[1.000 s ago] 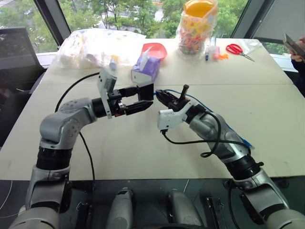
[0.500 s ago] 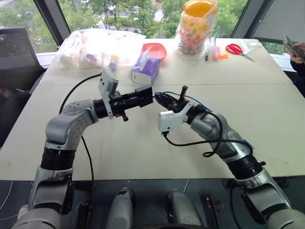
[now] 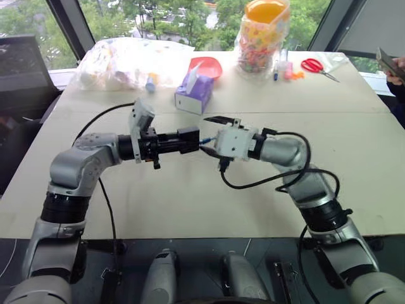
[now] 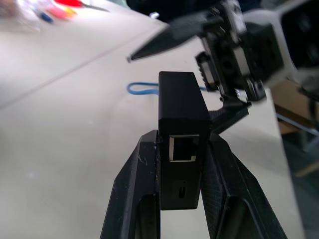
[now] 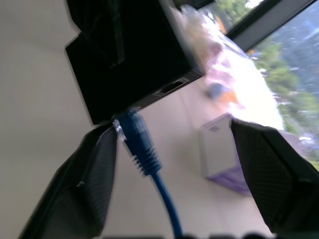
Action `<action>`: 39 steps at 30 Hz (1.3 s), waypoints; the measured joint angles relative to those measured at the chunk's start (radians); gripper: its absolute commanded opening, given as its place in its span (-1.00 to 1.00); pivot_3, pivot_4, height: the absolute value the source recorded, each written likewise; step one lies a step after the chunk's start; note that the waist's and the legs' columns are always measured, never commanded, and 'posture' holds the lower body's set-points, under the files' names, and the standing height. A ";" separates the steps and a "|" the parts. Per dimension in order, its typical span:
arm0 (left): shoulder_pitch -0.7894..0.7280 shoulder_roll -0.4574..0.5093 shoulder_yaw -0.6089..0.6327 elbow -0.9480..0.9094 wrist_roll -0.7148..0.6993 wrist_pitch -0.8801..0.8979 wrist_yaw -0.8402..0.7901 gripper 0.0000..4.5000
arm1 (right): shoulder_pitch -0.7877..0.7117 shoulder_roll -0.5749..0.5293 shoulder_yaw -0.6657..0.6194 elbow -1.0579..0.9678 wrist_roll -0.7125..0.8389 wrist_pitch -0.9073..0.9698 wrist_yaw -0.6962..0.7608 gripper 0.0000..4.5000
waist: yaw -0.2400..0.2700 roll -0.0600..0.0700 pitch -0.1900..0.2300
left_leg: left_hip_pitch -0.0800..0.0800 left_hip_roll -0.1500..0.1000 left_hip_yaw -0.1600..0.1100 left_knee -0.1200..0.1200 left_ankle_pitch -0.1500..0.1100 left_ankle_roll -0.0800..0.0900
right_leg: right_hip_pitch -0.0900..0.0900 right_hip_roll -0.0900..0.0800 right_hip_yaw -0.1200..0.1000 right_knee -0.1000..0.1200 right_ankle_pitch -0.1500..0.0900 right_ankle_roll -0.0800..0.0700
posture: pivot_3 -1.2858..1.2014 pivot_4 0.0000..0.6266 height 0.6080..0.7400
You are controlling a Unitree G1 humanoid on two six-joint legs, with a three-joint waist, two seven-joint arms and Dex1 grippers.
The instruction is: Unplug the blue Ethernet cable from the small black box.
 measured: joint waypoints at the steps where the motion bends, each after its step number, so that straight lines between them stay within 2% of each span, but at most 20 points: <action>1: -0.024 0.003 -0.005 0.004 -0.004 0.020 -0.021 -0.78 | -0.038 -0.011 -0.019 -0.038 0.114 0.113 0.074 0.78 | 0.000 0.000 0.000 | 0.000 0.000 0.000 0.001 0.000 0.000 | 0.000 0.000 0.000 0.000 0.000 0.000 | 0.03 -0.52 0.92; 3: -0.063 0.006 -0.010 0.001 -0.026 0.045 -0.054 -0.78 | -0.086 -0.010 -0.043 -0.083 0.242 0.245 0.134 0.78 | -0.001 0.000 0.000 | 0.001 0.000 -0.001 0.000 0.000 0.000 | 0.000 0.000 0.000 0.000 0.000 0.000 | 0.03 -0.52 0.92; 6: -0.088 0.026 -0.013 0.001 -0.052 0.078 -0.111 -0.78 | -0.155 -0.011 -0.128 -0.044 0.463 0.519 0.185 0.78 | -0.002 0.000 0.000 | 0.001 0.000 -0.001 0.000 0.000 0.000 | 0.001 0.000 -0.001 0.000 0.000 0.000 | 0.03 -0.52 0.92; 9: -0.108 0.033 -0.017 0.001 -0.066 0.095 -0.143 -0.78 | -0.190 -0.009 -0.168 0.026 0.584 0.679 0.195 0.78 | -0.002 0.000 0.000 | 0.000 0.000 -0.001 0.000 0.000 0.000 | 0.000 0.000 -0.001 0.000 0.000 0.000 | 0.03 -0.52 0.92; 12: -0.125 0.033 -0.016 0.002 -0.068 0.108 -0.152 -0.78 | -0.195 0.012 -0.176 0.079 0.642 0.758 0.171 0.78 | -0.003 0.000 0.000 | 0.000 0.000 -0.001 -0.001 0.000 0.000 | -0.001 0.001 -0.001 0.000 0.000 0.000 | 0.03 -0.52 0.92; 22: -0.126 0.096 0.000 0.001 -0.078 0.116 -0.185 -0.78 | -0.195 -0.002 -0.159 0.120 0.655 0.745 0.139 0.78 | -0.003 0.000 0.000 | -0.001 0.000 -0.001 -0.001 0.000 0.000 | -0.002 0.001 0.000 0.000 0.000 0.000 | 0.03 -0.52 0.92; 24: -0.126 0.107 0.013 0.001 -0.080 0.116 -0.186 -0.78 | -0.195 -0.011 -0.158 0.131 0.654 0.737 0.139 0.53 | -0.003 0.000 0.000 | -0.001 0.000 -0.001 -0.001 0.000 0.000 | -0.002 0.001 0.000 0.000 0.000 0.000 | 0.03 -0.52 0.92; 25: -0.126 0.107 0.013 0.001 -0.082 0.116 -0.185 -0.78 | -0.195 -0.011 -0.155 0.134 0.654 0.736 0.139 0.48 | -0.002 0.000 0.000 | -0.001 0.000 -0.001 -0.001 0.000 0.000 | -0.002 0.001 0.000 0.000 0.000 0.000 | 0.03 -0.52 0.92; 34: -0.126 0.111 0.026 0.001 -0.104 0.135 -0.175 -0.78 | -0.186 -0.017 -0.133 0.137 0.650 0.723 0.131 0.48 | -0.003 0.000 0.000 | -0.001 0.000 -0.001 -0.001 0.000 0.000 | -0.002 0.001 0.000 0.000 0.000 0.000 | 0.03 -0.52 0.92; 37: -0.126 0.111 0.026 0.002 -0.106 0.135 -0.167 -0.78 | -0.186 -0.017 -0.133 0.137 0.656 0.724 0.129 0.10 | -0.003 0.000 0.000 | -0.001 0.000 -0.001 -0.001 0.000 0.000 | -0.002 0.001 -0.001 0.000 0.000 0.000 | 0.03 -0.52 0.92; 39: -0.126 0.111 0.026 0.001 -0.106 0.135 -0.165 -0.78 | -0.186 -0.017 -0.132 0.137 0.656 0.724 0.128 0.10 | -0.003 0.000 0.000 | -0.001 0.000 -0.001 -0.001 0.000 0.000 | -0.002 0.001 -0.001 0.000 0.000 0.000 | 0.03 -0.52 0.92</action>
